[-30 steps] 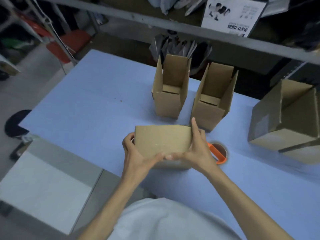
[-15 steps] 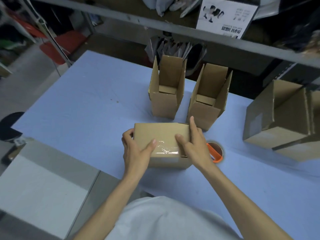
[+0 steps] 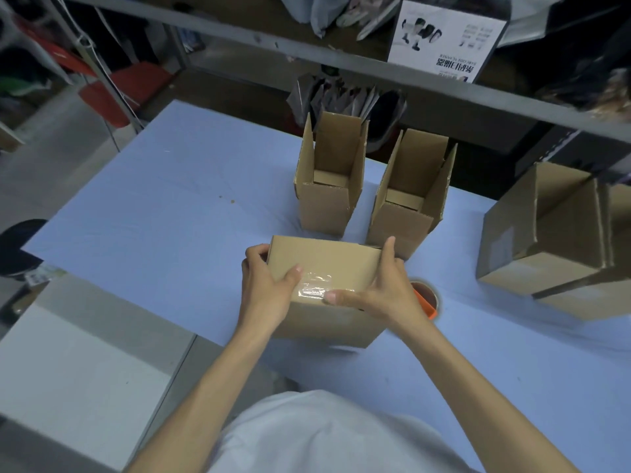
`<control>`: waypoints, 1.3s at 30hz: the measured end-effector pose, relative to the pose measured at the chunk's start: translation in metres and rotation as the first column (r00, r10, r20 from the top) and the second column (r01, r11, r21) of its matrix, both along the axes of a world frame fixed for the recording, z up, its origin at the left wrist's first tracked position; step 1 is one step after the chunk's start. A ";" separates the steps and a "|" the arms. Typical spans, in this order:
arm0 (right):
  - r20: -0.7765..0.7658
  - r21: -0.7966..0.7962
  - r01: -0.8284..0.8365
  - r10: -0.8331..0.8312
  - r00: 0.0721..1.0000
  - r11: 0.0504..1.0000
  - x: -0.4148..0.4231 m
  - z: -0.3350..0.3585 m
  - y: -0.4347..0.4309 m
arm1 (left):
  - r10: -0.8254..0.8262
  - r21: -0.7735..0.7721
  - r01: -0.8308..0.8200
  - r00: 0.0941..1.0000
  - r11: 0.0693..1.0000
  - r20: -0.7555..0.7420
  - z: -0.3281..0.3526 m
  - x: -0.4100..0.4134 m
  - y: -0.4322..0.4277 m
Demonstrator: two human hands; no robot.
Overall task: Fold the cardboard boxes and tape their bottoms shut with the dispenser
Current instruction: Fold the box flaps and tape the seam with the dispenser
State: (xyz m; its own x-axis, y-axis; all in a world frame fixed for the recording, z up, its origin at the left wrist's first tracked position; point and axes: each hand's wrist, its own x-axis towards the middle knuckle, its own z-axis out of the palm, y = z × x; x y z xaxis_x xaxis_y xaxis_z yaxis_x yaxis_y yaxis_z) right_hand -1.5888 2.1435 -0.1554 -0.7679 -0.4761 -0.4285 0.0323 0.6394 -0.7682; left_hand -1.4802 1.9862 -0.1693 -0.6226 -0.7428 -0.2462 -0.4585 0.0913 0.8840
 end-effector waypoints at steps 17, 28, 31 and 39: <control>-0.749 -0.181 -0.341 0.096 0.655 0.922 0.012 -0.011 -0.029 | -0.374 -0.516 0.301 0.927 0.802 -0.040 0.002 -0.010 -0.014; -0.558 -0.213 -0.424 0.247 0.792 0.881 -0.021 0.004 -0.013 | -0.486 -0.685 0.392 0.872 0.614 0.064 0.008 -0.017 -0.028; -0.637 -0.161 -0.444 0.251 0.729 0.882 -0.021 -0.003 -0.011 | -0.431 -0.777 0.365 0.892 0.512 0.135 0.001 -0.015 -0.025; -0.860 0.093 -0.536 0.339 0.381 0.839 -0.030 -0.039 -0.010 | -0.450 -0.812 0.460 0.848 0.360 0.281 -0.017 -0.009 -0.025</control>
